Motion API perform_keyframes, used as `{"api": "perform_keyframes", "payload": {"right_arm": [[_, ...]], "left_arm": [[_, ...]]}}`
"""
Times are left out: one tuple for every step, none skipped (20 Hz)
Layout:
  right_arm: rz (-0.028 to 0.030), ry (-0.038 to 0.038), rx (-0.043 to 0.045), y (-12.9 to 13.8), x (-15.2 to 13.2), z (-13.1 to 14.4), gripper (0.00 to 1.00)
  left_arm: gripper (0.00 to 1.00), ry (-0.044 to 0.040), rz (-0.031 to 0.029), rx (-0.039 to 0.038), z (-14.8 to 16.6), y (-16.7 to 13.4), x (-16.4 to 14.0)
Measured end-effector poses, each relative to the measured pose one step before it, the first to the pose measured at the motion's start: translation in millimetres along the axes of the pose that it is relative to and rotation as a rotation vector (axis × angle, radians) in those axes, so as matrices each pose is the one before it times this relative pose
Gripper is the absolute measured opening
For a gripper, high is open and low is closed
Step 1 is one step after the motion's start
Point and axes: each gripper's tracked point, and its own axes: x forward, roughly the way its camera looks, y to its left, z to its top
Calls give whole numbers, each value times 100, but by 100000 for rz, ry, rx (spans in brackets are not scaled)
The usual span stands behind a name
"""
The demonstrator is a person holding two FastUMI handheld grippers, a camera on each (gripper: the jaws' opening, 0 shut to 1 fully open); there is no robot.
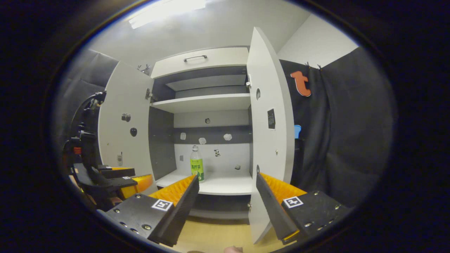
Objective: Grasp the bottle in the cabinet with the left hand and place it on the coaster, then close the right door with the right hand and the left door with the left hand.
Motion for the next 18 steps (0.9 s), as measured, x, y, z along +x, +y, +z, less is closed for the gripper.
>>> {"api": "perform_keyframes", "payload": {"right_arm": [[-1150, -1107, -602, -341, 146, 448, 98], [-817, -511, -785, -192, 80, 125, 98], [-263, -474, -793, -43, 93, 207, 98], [112, -52, -780, 111, 107, 14, 98], [210, 215, -709, 98, 136, -61, 98], [-688, 177, -781, -76, 65, -130, 98], [-740, 314, -686, -110, 34, -64, 98], [-744, 177, -814, -26, -83, -97, 98], [-1546, -174, -1376, -244, 32, 107, 98], [-1276, -357, -1727, -244, -47, 91, 98], [-1209, 82, -1344, -158, -35, 65, 98], [-1210, 37, -721, -67, -11, 28, 98], [-723, -110, -387, -32, -54, 79, 98], [-882, -364, -30, -109, -34, 201, 98], [-1090, -421, -47, -162, -17, 136, 98], [-1053, 265, 7, -200, -69, -79, 98], [-952, 112, 509, -164, -117, 28, 98], [-875, 159, 883, -172, 66, -91, 98]], "left_arm": [[95, -507, -51, 631, 241, 56, 744], [95, -288, -419, 508, 244, 4, 999], [95, -301, -575, -64, 252, -22, 1104], [95, -260, -583, -234, 177, 3, 905], [95, 288, -695, 233, -26, 17, 956], [95, 665, -664, 795, -130, 47, 1119], [95, 820, -776, 787, -101, 14, 859], [95, -500, -622, 693, 100, 108, 1187], [95, -1122, 15, -58, 303, 203, 988], [95, -1134, -366, -562, 322, 52, 1010], [95, -1310, -73, -1019, 227, 108, 809], [95, -881, -288, -903, 268, -49, 997], [95, -147, -272, -379, -137, 8, 775], [95, -164, 36, 71, 6, 38, 921], [95, -177, -290, 284, -185, -35, 920], [95, 300, -77, 554, -219, -57, 824], [95, -92, 308, -99, -160, 129, 701], [95, 187, 73, -483, -78, -26, 742]]}}
